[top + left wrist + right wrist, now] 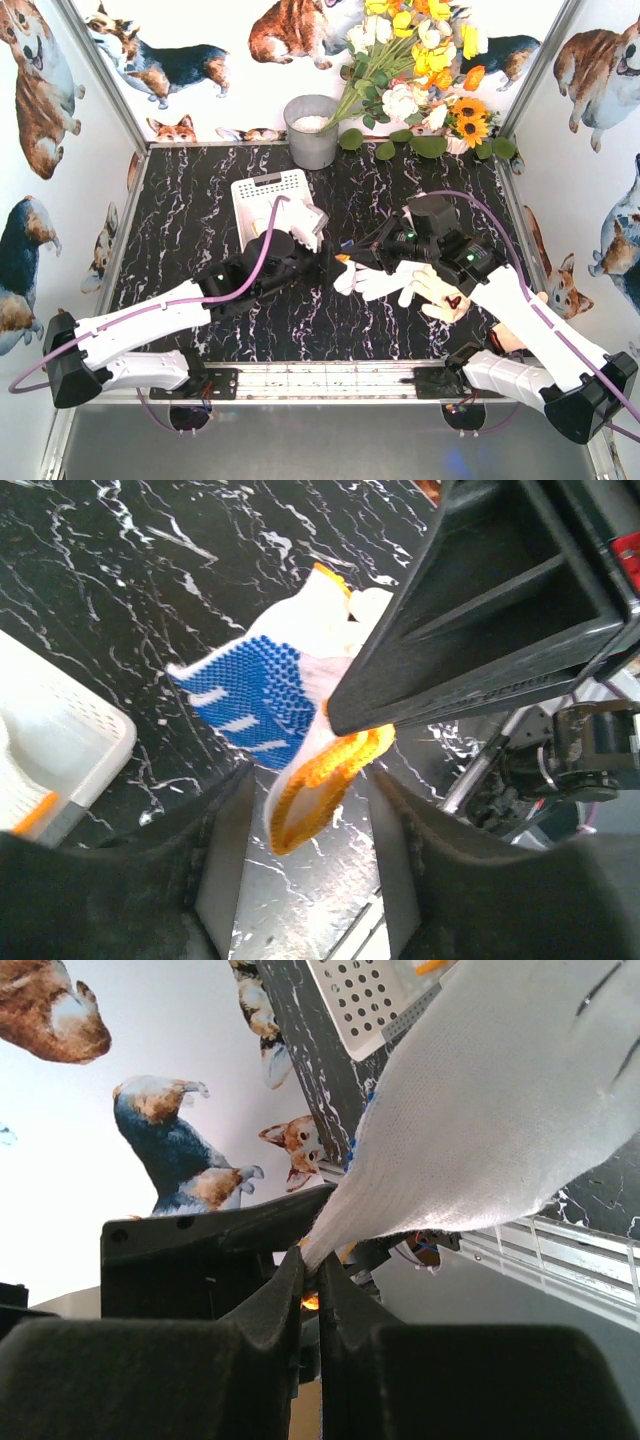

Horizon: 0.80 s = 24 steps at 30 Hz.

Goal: Put the gloves into the storage basket
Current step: Turn over the glove at the center of the board.

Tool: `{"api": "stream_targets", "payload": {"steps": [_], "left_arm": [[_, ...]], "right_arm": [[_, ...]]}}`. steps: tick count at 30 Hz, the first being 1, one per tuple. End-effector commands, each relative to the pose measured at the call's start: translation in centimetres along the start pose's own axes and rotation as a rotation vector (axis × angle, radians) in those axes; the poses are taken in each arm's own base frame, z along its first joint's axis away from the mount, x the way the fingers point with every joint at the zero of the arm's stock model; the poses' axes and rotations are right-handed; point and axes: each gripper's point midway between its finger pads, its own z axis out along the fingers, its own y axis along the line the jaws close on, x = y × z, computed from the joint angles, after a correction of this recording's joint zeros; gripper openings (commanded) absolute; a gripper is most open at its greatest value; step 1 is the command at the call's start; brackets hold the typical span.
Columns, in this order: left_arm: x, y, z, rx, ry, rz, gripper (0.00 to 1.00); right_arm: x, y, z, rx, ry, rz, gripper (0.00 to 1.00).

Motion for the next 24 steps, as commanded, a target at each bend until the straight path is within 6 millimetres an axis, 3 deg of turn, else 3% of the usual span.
{"api": "stream_targets", "payload": {"steps": [1, 5, 6, 9, 11, 19, 24], "left_arm": [[-1.5, -1.6, 0.0, 0.05, -0.035, 0.063, 0.35], [-0.7, -0.7, -0.1, 0.01, 0.017, 0.11, 0.06], [-0.5, -0.4, -0.2, -0.003, 0.034, 0.124, 0.01], [0.1, 0.5, -0.8, -0.039, 0.083, 0.179, 0.0], [0.7, 1.2, -1.3, -0.06, 0.126, 0.225, 0.0], [2.6, 4.2, -2.4, -0.134, 0.341, 0.513, 0.0], [0.6, 5.5, -1.7, -0.189, 0.367, 0.693, 0.0]], "right_arm": [[0.3, 1.3, -0.5, -0.07, 0.004, -0.019, 0.0], [0.2, 0.6, -0.4, -0.054, -0.004, -0.049, 0.0], [0.1, 0.3, -0.4, -0.045, -0.012, -0.063, 0.08], [-0.6, -0.7, -0.9, -0.004, -0.066, -0.124, 0.37], [-1.5, -1.8, -1.5, 0.048, -0.122, -0.17, 0.49], [-5.4, -6.2, -4.9, 0.219, -0.328, -0.245, 0.61], [-6.4, -7.6, -5.7, 0.24, -0.373, -0.239, 0.63]]}}
